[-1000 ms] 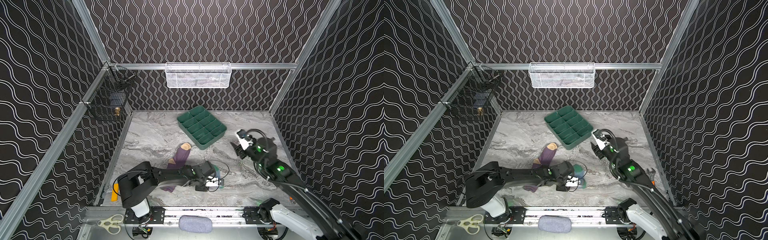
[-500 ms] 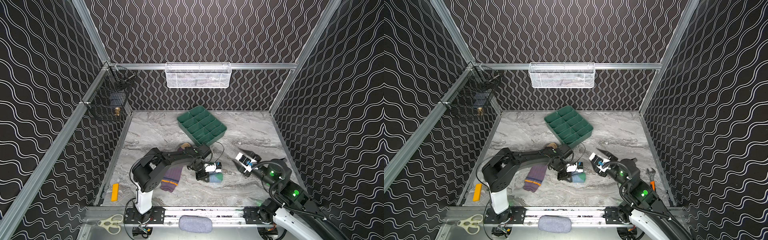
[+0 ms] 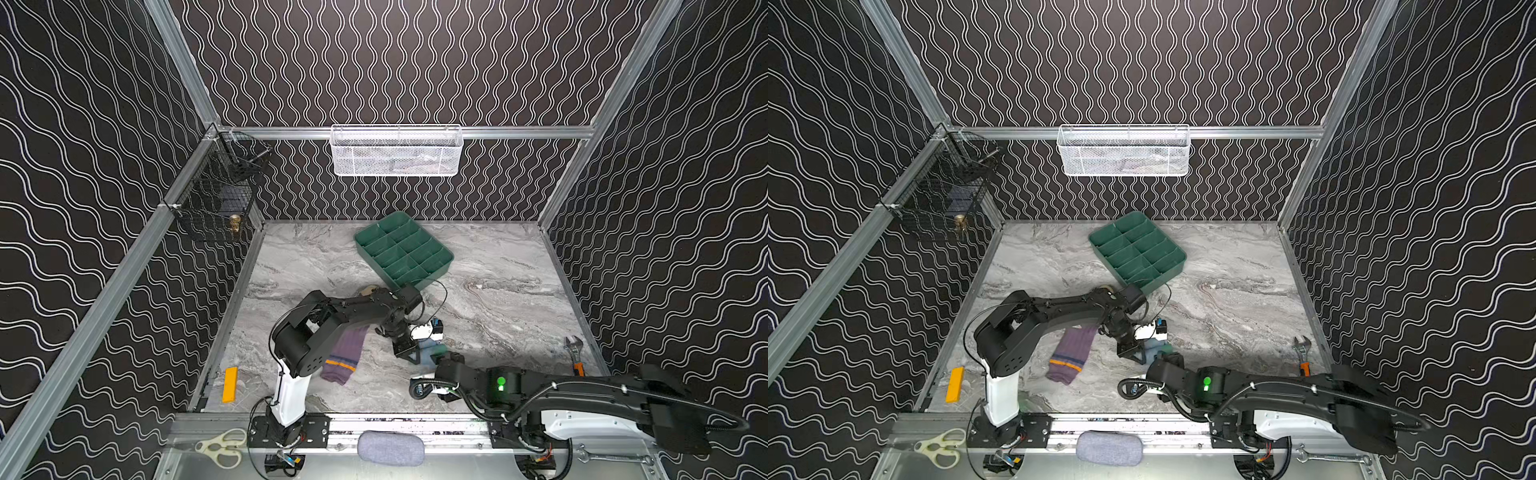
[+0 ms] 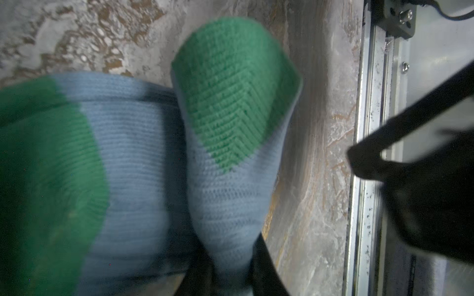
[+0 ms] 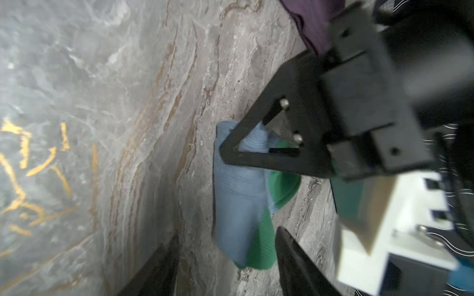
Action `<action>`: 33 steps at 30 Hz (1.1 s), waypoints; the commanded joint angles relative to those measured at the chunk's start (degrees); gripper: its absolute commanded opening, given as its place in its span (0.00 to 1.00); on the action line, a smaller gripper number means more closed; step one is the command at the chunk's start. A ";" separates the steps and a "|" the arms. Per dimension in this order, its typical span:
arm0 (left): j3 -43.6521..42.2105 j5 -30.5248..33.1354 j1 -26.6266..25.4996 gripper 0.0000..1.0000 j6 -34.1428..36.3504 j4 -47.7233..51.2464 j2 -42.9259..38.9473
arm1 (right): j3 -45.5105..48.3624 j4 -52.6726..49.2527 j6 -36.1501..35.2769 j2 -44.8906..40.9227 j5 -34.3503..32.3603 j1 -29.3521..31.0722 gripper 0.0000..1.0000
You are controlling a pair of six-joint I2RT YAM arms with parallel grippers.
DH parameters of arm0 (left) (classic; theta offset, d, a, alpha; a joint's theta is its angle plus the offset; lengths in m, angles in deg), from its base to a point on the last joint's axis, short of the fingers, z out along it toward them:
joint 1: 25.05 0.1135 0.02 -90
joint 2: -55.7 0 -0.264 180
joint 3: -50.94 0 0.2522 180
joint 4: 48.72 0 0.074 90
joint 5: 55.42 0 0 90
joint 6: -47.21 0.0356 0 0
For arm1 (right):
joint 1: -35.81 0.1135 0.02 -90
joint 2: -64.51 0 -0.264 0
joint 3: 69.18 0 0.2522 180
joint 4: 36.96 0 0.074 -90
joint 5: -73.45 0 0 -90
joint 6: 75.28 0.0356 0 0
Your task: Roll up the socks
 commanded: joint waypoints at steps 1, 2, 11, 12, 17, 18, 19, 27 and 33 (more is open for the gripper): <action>-1.61 15.16 -0.30 0.00 -0.32 4.69 2.94 | 2.54 15.13 -5.09 3.17 -3.46 -1.30 0.61; -1.72 14.98 -0.32 0.00 -0.27 4.69 2.77 | 2.83 17.02 -6.16 4.21 -2.72 -2.75 0.61; -1.61 14.72 -0.29 0.00 -0.04 4.70 3.18 | 1.44 19.42 -10.45 12.09 6.39 -12.11 0.51; -1.66 14.76 -0.31 0.00 0.01 4.69 3.16 | 1.02 18.50 -10.13 13.10 7.24 -12.23 0.47; -1.91 15.10 -0.25 0.00 0.12 4.42 2.42 | -0.42 13.45 -6.59 16.24 10.48 -12.23 0.29; -1.86 15.18 -0.24 0.00 0.26 4.39 2.07 | -1.01 11.91 -5.79 16.54 11.26 -12.23 0.18; -2.00 15.48 -0.26 0.02 0.13 4.16 1.66 | -1.55 10.42 -5.08 16.72 11.74 -12.27 0.11; -5.06 17.40 -0.31 0.40 0.04 2.40 -7.87 | -4.32 -1.38 2.14 16.52 19.57 -12.23 0.00; -8.48 20.91 -0.16 0.53 -1.42 1.84 -16.73 | -6.67 -5.76 4.86 18.21 23.91 -12.46 0.00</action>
